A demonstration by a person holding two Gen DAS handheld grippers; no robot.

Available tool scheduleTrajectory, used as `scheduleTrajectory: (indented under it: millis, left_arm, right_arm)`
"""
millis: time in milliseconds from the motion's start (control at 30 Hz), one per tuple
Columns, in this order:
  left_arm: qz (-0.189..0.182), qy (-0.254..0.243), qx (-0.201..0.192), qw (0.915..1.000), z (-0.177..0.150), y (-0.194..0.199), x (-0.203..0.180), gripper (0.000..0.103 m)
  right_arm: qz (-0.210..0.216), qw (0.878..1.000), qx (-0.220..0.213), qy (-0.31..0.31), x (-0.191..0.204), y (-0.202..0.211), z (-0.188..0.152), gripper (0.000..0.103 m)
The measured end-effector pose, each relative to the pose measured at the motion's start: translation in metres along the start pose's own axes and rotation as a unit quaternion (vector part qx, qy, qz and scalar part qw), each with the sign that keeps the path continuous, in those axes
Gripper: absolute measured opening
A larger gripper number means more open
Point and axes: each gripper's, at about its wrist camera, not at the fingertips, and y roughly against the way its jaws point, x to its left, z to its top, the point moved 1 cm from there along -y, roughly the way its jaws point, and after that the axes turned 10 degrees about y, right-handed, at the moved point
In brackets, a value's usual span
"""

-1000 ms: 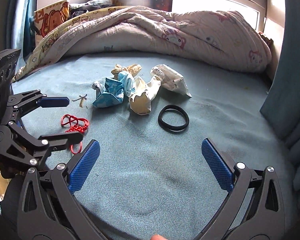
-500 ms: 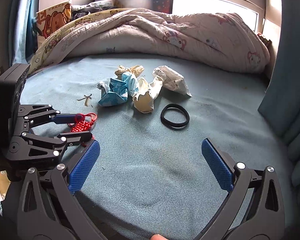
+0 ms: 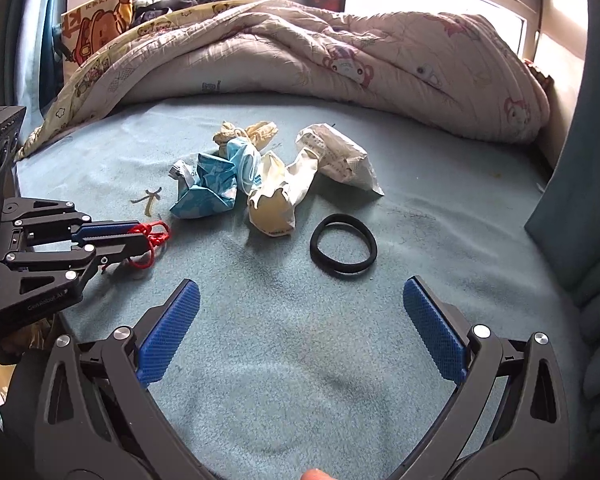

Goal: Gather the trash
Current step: 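Grasp the black hair tie with the right gripper while the left holds the cord, then carry both items over the bin and open both grippers to drop them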

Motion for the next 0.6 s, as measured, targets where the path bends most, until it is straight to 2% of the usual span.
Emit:
scheduleTrajectory:
  millis: [167,333,433,533,567,600]
  left_arm:
    - [0.004,0.013,0.012,0.9998,0.010,-0.011,0.013,0.009]
    - [0.011,0.019,0.014,0.9997,0.017,-0.020,0.020,0.009]
    - [0.006,0.019,0.013,0.9997,0.020,-0.023,0.023,0.009]
    - [0.001,0.022,0.012,0.9997,0.021,-0.023,0.025,0.009]
    - [-0.001,0.021,0.011,0.9997,0.021,-0.023,0.025,0.009]
    - [-0.003,0.022,0.011,0.9997,0.020,-0.022,0.025,0.009]
  right_arm:
    - [0.005,1.000,0.013,-0.001,-0.008,-0.024,0.013,0.098]
    - [-0.014,0.999,0.036,-0.021,-0.024,-0.048,0.024,0.097]
    - [0.004,0.996,0.074,-0.049,-0.037,-0.067,0.026,0.088]
    - [0.012,0.994,0.093,-0.056,-0.042,-0.078,0.026,0.078]
    - [0.008,0.994,0.095,-0.048,-0.041,-0.078,0.026,0.072]
    - [0.014,0.995,0.090,-0.040,-0.038,-0.076,0.026,0.062]
